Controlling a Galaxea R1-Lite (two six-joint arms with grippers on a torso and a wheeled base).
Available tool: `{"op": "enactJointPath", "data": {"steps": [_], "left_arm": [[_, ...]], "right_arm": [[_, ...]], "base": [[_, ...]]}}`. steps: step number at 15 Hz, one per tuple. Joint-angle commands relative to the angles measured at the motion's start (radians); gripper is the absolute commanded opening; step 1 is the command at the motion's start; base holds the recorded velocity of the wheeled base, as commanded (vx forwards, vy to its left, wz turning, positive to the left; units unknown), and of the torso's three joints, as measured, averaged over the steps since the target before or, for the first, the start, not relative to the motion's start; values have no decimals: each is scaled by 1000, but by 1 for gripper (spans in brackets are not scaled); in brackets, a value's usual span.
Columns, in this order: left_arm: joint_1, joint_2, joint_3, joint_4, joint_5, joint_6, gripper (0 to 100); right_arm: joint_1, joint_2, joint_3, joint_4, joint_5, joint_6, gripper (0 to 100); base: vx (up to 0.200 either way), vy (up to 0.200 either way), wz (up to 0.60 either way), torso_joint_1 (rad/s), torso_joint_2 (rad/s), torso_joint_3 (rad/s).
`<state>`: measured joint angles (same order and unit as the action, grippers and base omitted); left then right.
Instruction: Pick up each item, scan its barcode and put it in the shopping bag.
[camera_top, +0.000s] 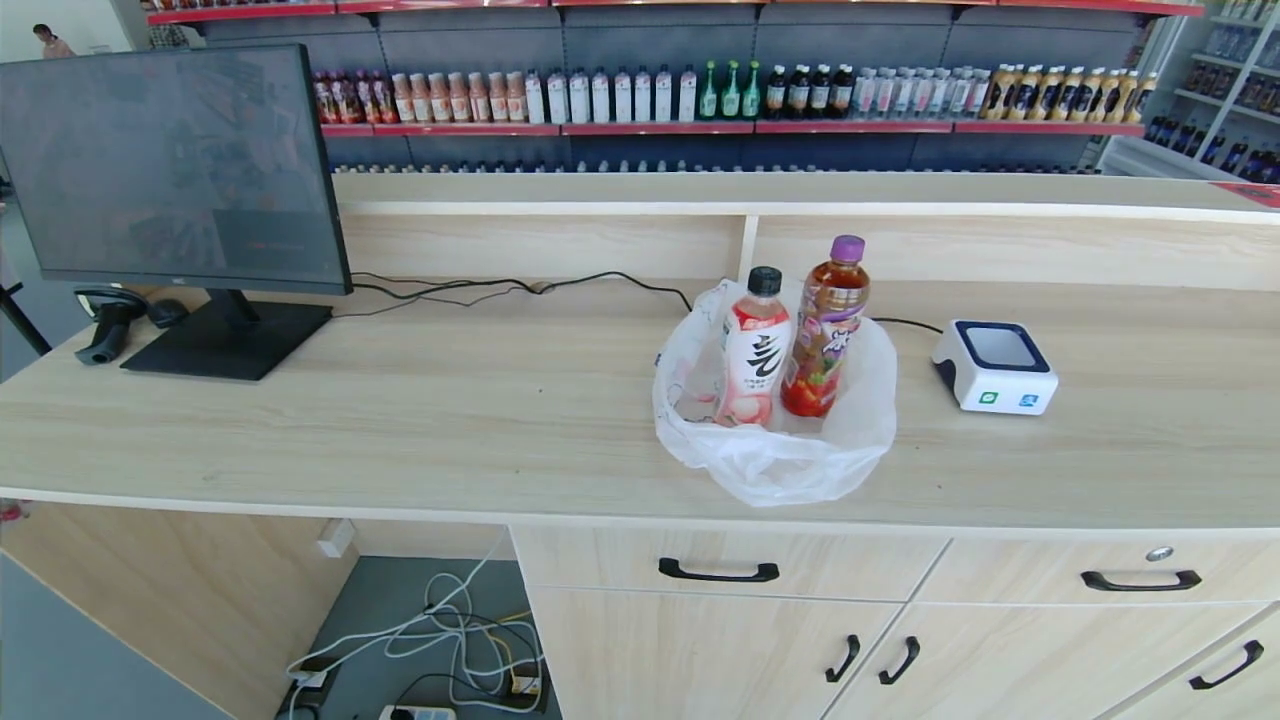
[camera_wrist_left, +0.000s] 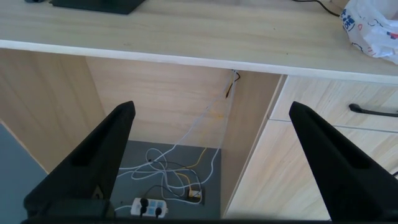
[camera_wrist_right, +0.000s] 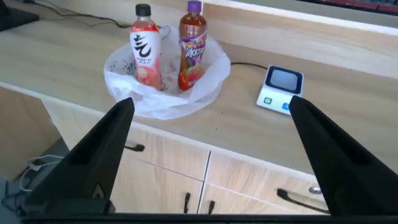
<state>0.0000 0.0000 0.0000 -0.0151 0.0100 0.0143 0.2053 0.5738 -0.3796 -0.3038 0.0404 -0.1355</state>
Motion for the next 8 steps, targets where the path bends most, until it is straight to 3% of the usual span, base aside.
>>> {"op": "enactJointPath", "data": {"steps": [1,2,4,6,8], "left_arm": [[0,0,0,-2,1,0,100],[0,0,0,-2,1,1,100],[0,0,0,-2,1,1,100],[0,0,0,-3,1,3,100],[0,0,0,-5,1,4,100]], "right_arm": [[2,-356,31,292,10,-16,100],[-1,-408,45,362,9,-15,100],[-27,-431,97,373,-13,-15,100],[-164,-474,171,371,-24,-16,100],[-236,-516,199,371,-17,-10,100]], "base": [[0,0,0,0,0,0],[0,0,0,0,0,0],[0,0,0,0,0,0],[0,0,0,0,0,0],[0,0,0,0,0,0]]}}
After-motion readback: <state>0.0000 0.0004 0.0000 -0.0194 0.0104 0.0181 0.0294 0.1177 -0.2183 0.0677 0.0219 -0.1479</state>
